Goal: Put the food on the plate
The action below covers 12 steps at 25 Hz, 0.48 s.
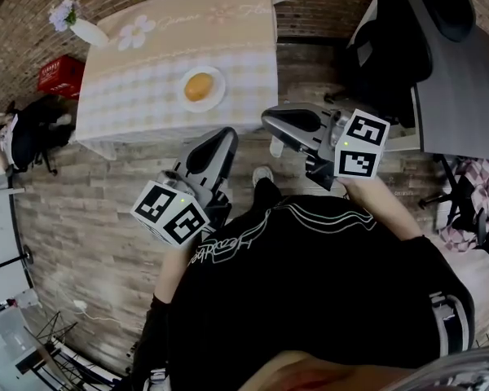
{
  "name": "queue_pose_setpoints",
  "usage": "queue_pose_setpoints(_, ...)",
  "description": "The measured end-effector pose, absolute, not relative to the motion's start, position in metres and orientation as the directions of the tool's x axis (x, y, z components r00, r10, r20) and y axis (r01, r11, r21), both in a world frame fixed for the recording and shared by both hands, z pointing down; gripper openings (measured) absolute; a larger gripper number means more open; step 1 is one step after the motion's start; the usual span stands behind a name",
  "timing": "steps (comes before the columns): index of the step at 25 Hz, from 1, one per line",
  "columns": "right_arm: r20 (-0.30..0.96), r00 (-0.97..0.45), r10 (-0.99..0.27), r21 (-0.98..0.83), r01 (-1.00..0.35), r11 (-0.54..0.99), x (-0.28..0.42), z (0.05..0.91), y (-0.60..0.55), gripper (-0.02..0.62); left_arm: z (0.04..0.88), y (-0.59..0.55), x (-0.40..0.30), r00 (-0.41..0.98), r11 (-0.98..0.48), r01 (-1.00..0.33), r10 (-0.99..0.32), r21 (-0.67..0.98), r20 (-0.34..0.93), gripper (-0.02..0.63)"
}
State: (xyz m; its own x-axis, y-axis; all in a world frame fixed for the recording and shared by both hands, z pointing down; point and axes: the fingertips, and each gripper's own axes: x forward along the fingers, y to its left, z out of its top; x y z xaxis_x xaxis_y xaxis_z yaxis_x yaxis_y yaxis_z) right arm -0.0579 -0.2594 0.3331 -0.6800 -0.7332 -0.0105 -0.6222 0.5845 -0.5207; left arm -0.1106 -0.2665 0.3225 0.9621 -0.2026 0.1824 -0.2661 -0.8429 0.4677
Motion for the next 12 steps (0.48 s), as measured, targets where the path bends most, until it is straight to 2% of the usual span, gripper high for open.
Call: queue_pose_setpoints(12, -0.01, -0.681, -0.732, -0.518, -0.623, 0.587, -0.0581, 0.3309, -0.259, -0.003, 0.3189, -0.2657, -0.1115, 0.958, -0.834, -0.284, -0.223, 0.472, 0.182, 0.008)
